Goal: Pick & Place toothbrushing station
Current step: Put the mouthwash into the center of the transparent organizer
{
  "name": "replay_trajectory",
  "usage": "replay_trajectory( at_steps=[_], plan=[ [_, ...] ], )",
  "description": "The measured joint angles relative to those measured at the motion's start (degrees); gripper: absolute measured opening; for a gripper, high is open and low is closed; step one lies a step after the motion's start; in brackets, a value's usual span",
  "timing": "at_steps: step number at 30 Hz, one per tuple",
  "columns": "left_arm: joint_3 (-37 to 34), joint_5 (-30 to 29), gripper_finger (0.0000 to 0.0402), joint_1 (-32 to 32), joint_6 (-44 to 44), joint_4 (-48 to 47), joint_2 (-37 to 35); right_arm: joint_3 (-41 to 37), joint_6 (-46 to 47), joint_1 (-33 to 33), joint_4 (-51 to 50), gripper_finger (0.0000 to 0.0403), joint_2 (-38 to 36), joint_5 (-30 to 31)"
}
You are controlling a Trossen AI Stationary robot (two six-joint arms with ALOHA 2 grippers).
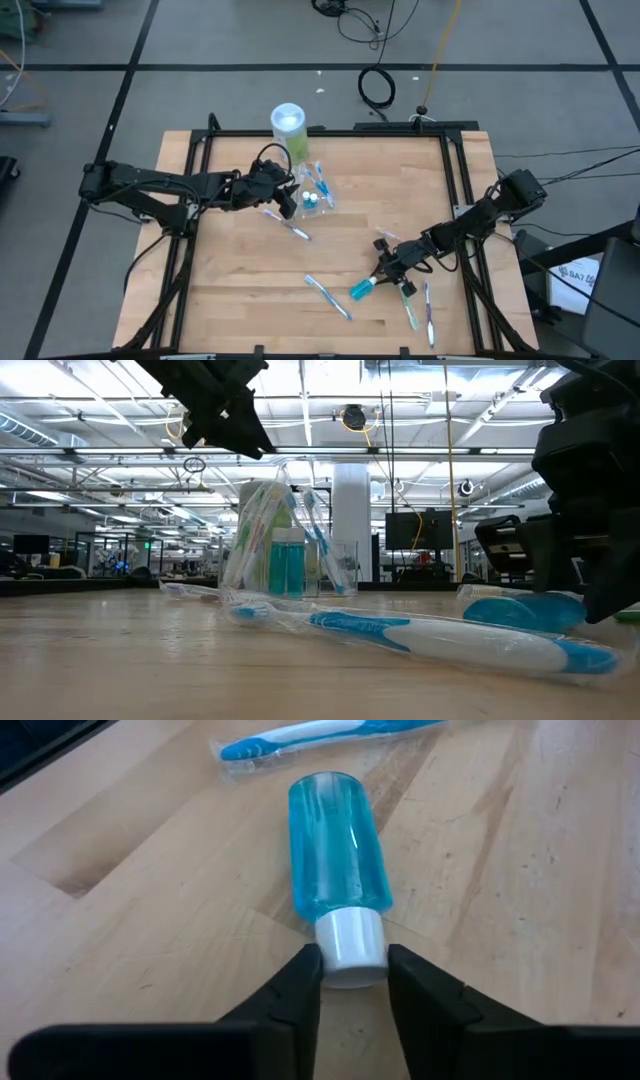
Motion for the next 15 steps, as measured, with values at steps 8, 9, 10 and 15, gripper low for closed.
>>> replay_trajectory(
  at_steps=[8, 9, 10, 15],
  plan=[
    [0.0, 0.0, 0.0141, 0.0, 0.7, 0.0, 0.0, 2.7, -0.5, 0.0, 0.5, 0.0106, 0.0, 0.0],
    [0.0, 0.0, 0.0141, 0.0, 0.9, 0.0, -0.1, 3.5, -1.1, 0.0, 0.5, 0.0105, 0.0, 0.0],
    [0.0, 0.0, 0.0141, 0.0, 1.3, -0.1, -0.7, 4.3, -1.8, 0.0, 0.4, 0.0102, 0.0, 0.0],
    [0.0, 0.0, 0.0141, 0.0, 5.6, -0.3, -5.5, 8.3, -6.8, -2.0, -0.2, 0.0087, -0.6, 0.0]
  ],
)
